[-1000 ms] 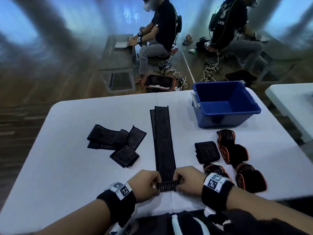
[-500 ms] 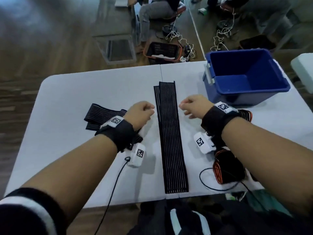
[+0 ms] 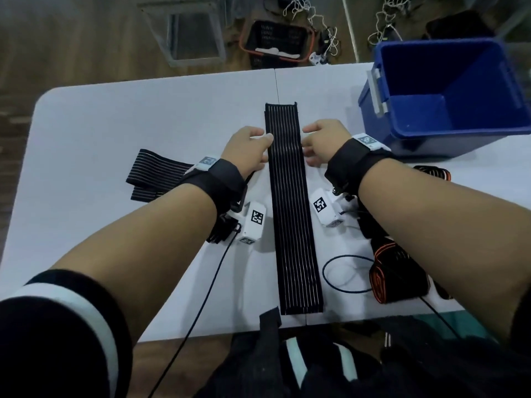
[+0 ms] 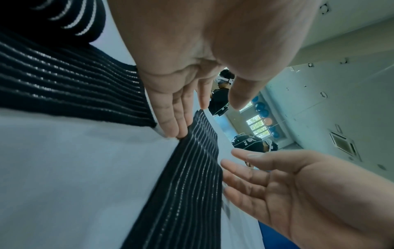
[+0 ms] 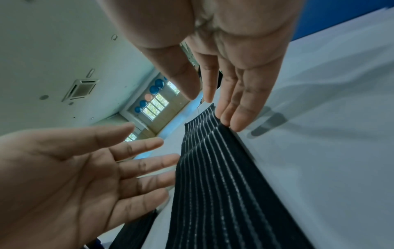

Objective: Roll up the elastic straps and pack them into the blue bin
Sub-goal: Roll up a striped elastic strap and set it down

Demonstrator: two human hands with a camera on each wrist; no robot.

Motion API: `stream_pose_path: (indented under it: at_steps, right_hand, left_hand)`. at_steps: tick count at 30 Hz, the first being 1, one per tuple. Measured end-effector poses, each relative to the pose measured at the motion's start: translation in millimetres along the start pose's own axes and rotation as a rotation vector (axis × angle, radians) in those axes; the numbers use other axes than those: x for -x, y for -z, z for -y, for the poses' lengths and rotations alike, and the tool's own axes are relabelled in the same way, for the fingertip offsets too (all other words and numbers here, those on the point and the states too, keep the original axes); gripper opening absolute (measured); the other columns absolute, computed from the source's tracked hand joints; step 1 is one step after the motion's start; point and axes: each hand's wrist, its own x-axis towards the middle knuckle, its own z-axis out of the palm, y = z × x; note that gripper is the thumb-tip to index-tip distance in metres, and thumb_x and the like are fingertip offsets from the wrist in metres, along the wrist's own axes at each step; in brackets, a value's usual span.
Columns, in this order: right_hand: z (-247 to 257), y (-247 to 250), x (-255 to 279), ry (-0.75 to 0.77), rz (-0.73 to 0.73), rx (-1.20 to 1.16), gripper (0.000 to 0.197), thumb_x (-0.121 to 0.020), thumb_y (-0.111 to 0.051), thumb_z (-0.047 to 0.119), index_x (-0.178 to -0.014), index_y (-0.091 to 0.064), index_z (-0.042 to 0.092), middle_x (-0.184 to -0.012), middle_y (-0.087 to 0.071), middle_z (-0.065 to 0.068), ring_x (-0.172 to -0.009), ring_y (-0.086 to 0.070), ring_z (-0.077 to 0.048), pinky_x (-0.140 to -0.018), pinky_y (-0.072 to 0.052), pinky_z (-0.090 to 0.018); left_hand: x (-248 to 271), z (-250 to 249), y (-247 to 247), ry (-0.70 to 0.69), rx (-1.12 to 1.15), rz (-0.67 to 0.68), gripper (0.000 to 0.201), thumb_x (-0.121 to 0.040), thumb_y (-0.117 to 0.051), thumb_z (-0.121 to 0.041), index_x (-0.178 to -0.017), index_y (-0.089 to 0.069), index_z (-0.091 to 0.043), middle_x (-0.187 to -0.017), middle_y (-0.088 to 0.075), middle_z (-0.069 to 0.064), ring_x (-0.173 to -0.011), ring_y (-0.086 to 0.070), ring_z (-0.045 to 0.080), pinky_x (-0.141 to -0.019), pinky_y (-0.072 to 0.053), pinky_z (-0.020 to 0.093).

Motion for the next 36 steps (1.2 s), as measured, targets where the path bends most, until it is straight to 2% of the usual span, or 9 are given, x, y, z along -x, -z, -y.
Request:
stream_pose_path:
  at_steps: [5, 8, 11, 14, 20, 24, 28, 33, 36]
  right_hand:
    - [2, 9, 10, -0.019, 0.042, -0.1, 0.023, -0.092, -0.044, -0.006, -0.105, -0.057, 0.008, -0.07, -0.054, -0.01, -0.049, -0.046, -0.018, -0.046, -0.037, -0.024]
    - [-2, 19, 28, 0.136, 0.082, 0.194, 0.019, -0.09, -0.052, -0.003, -0.091, -0.061, 0.014, -0.082, -0.061, -0.013, -0.067, -0.058, -0.022, -0.058, -0.052, -0.035]
    - [-18, 23, 59, 0.291, 0.135, 0.487, 0.019, -0.084, -0.062, 0.007, -0.081, -0.061, 0.025, -0.087, -0.069, -0.009, -0.079, -0.067, -0.024, -0.075, -0.057, -0.04]
    - [-43, 24, 104, 0.364, 0.238, 0.73, 0.013, -0.083, -0.068, 0.014, -0.085, -0.064, 0.026, -0.086, -0.065, 0.004, -0.079, -0.061, -0.014, -0.078, -0.05, -0.03]
    - [-103, 34, 181, 0.303, 0.518, 1.116, 0.024, -0.087, -0.067, 0.024, -0.111, -0.062, 0.02, -0.108, -0.06, 0.002, -0.092, -0.058, -0.014, -0.083, -0.049, -0.027]
    - [-134, 36, 189, 0.317, 0.509, 1.123, 0.054, -0.081, -0.075, 0.031, -0.129, -0.052, 0.02, -0.128, -0.044, 0.002, -0.108, -0.053, -0.017, -0.095, -0.046, -0.03]
    - [-152, 34, 195, 0.422, 0.481, 1.224, 0.067, -0.077, -0.078, 0.029, -0.135, -0.045, 0.02, -0.13, -0.036, 0.001, -0.116, -0.042, -0.02, -0.099, -0.045, -0.034]
    - [-168, 38, 201, 0.527, 0.425, 1.212, 0.056, -0.081, -0.064, 0.007, -0.134, -0.049, 0.017, -0.123, -0.041, -0.003, -0.112, -0.047, -0.023, -0.094, -0.049, -0.037]
    - [-173, 40, 197, 0.522, 0.393, 1.139, 0.045, -0.091, -0.057, 0.011, -0.135, -0.054, 0.018, -0.122, -0.047, -0.003, -0.113, -0.05, -0.022, -0.097, -0.047, -0.037]
  left_hand:
    - [7, -1, 5, -0.044, -0.036, -0.013, 0.035, -0.092, -0.062, -0.022, -0.126, -0.056, -0.013, -0.101, -0.062, 0.003, -0.087, -0.063, 0.019, -0.081, -0.056, 0.038]
    - [29, 0, 10, -0.218, -0.304, -0.039, 0.019, -0.088, -0.065, -0.027, -0.107, -0.066, -0.023, -0.096, -0.066, -0.009, -0.084, -0.063, 0.007, -0.082, -0.053, 0.028]
    - [71, 6, 11, -0.352, -0.565, 0.064, 0.003, -0.091, -0.067, -0.027, -0.092, -0.069, -0.027, -0.086, -0.067, -0.016, -0.076, -0.06, -0.003, -0.074, -0.047, 0.017]
    - [119, 23, 10, -0.404, -0.732, 0.22, 0.004, -0.09, -0.07, -0.031, -0.087, -0.068, -0.028, -0.083, -0.065, -0.016, -0.074, -0.061, 0.001, -0.073, -0.051, 0.021]
    - [184, 89, 0, -0.546, -1.039, 0.493, 0.046, -0.083, -0.073, -0.051, -0.116, -0.064, -0.02, -0.112, -0.057, -0.004, -0.1, -0.054, 0.017, -0.088, -0.05, 0.032]
    - [197, 122, -9, -0.618, -1.123, 0.508, 0.068, -0.074, -0.074, -0.06, -0.123, -0.06, -0.015, -0.118, -0.055, 0.003, -0.096, -0.055, 0.024, -0.08, -0.054, 0.041]
    - [200, 132, -14, -0.647, -1.132, 0.437, 0.067, -0.07, -0.08, -0.047, -0.124, -0.059, -0.015, -0.117, -0.058, 0.005, -0.093, -0.057, 0.027, -0.077, -0.055, 0.041]
    - [209, 130, -17, -0.624, -1.031, 0.38, 0.059, -0.08, -0.044, -0.045, -0.127, -0.062, -0.014, -0.117, -0.063, 0.005, -0.098, -0.06, 0.027, -0.085, -0.054, 0.04]
    - [212, 131, -16, -0.472, -0.86, 0.295, 0.05, -0.084, -0.055, -0.036, -0.131, -0.059, -0.02, -0.114, -0.068, -0.002, -0.1, -0.064, 0.02, -0.088, -0.052, 0.035]
